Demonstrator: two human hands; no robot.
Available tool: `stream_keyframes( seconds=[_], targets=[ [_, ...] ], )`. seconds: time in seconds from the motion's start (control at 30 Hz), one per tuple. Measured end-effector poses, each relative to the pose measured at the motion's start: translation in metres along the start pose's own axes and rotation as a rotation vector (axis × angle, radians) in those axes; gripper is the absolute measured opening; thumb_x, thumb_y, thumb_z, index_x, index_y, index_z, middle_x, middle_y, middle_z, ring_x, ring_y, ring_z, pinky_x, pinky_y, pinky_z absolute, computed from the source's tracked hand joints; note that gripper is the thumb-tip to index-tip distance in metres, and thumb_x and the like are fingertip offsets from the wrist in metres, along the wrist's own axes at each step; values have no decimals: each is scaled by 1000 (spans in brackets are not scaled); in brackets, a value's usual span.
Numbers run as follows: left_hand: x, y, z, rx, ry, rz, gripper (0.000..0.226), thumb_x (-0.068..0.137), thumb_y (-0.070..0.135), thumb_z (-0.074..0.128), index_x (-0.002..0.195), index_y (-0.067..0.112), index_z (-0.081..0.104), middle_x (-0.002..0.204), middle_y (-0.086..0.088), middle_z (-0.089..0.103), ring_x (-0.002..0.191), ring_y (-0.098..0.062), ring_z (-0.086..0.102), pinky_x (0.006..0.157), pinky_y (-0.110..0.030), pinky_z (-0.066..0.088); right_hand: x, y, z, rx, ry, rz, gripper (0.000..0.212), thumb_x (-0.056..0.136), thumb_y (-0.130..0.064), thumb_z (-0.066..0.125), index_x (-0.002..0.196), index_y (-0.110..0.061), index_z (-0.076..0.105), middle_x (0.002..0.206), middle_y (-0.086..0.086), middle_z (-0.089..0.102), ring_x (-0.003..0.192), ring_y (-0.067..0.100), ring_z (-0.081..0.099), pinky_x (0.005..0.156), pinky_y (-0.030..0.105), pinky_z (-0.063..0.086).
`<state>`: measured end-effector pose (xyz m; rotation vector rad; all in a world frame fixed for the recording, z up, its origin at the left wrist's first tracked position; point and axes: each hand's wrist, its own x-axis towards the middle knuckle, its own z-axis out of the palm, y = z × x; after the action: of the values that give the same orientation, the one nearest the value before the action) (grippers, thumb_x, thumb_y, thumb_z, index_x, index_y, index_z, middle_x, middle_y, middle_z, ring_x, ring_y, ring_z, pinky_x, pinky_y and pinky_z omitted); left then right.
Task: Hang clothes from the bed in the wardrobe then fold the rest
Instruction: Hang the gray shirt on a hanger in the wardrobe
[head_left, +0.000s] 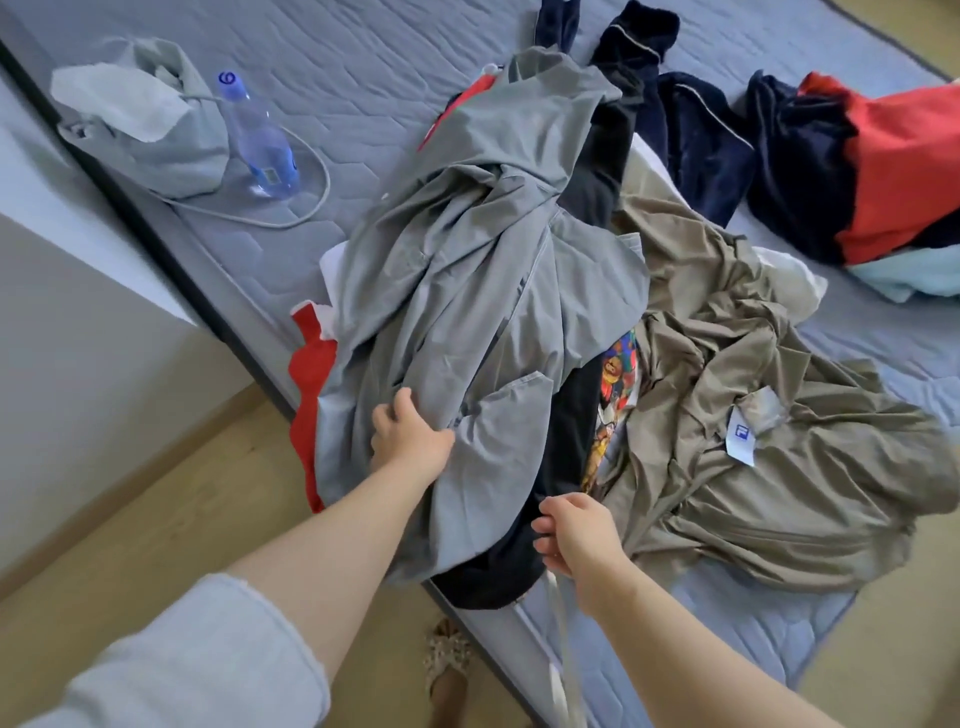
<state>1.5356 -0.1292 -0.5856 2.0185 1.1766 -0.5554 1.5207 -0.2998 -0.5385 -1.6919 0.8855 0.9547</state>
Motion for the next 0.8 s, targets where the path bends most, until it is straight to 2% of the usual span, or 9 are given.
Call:
stream_keyframes(
  seconds=[0.1,0.17,0.23,0.37,0.43,0.57,0.63,0.7,0.8],
  targets=[
    [12,-1,11,40,-57,-20,90,82,28,65,146,30,2,149,-8,12,124,-36,39,100,-40,34,10,1,0,-10,20,15,15,91,-6,43,79,-12,51,63,3,47,46,13,37,40,20,30],
    [18,-1,13,31,-73,-45,87,85,20,59,146,33,0,145,-14,29,118,-38,46,96,-41,39,13,-1,1,-3,15,13,15,92,-6,43,81,-12,52,64,3,48,46,13,38,39,19,30],
    [21,-1,10,-10,-73,-26,72,88,17,51,146,33,13,133,-15,46,114,-37,50,94,-40,43,15,-3,3,8,8,10,14,91,-6,43,82,-11,52,63,3,47,45,13,38,40,19,30],
    [6,1,4,-127,-106,37,46,88,11,46,132,21,45,123,-11,57,104,-32,54,85,-34,45,7,-4,3,17,-31,-23,11,91,-6,42,88,-9,53,67,4,48,48,13,39,45,21,34],
    [-10,3,-2,-242,-86,47,34,90,12,48,124,15,52,116,-11,60,93,-28,54,80,-31,44,-3,-5,-1,16,-62,-59,11,92,-9,42,94,-9,53,71,4,51,52,14,44,50,23,38],
    [-59,16,-24,-477,-123,134,24,90,12,56,115,12,58,105,-8,63,96,-26,58,88,-35,47,-32,-16,-17,74,-117,-144,11,96,-20,44,105,-18,51,86,3,57,61,15,53,59,26,45],
    [-93,26,-35,-570,-156,216,13,89,10,58,99,17,61,95,-1,65,93,-23,61,86,-35,50,-52,-23,-27,119,-154,-192,16,96,-26,45,111,-21,48,92,1,58,69,16,54,63,29,44],
    [-131,37,-49,-664,-188,298,15,86,6,60,86,21,62,87,3,68,86,-17,64,78,-29,52,-77,-31,-39,168,-201,-246,23,96,-32,45,118,-26,46,102,0,56,80,16,53,65,30,44],
    [-194,53,-62,-821,-263,384,19,83,-1,61,83,17,67,83,-3,73,79,-17,68,73,-26,55,-117,-39,-67,162,-237,-335,38,94,-43,46,130,-36,37,128,-8,44,114,18,45,77,37,46]
  ],
)
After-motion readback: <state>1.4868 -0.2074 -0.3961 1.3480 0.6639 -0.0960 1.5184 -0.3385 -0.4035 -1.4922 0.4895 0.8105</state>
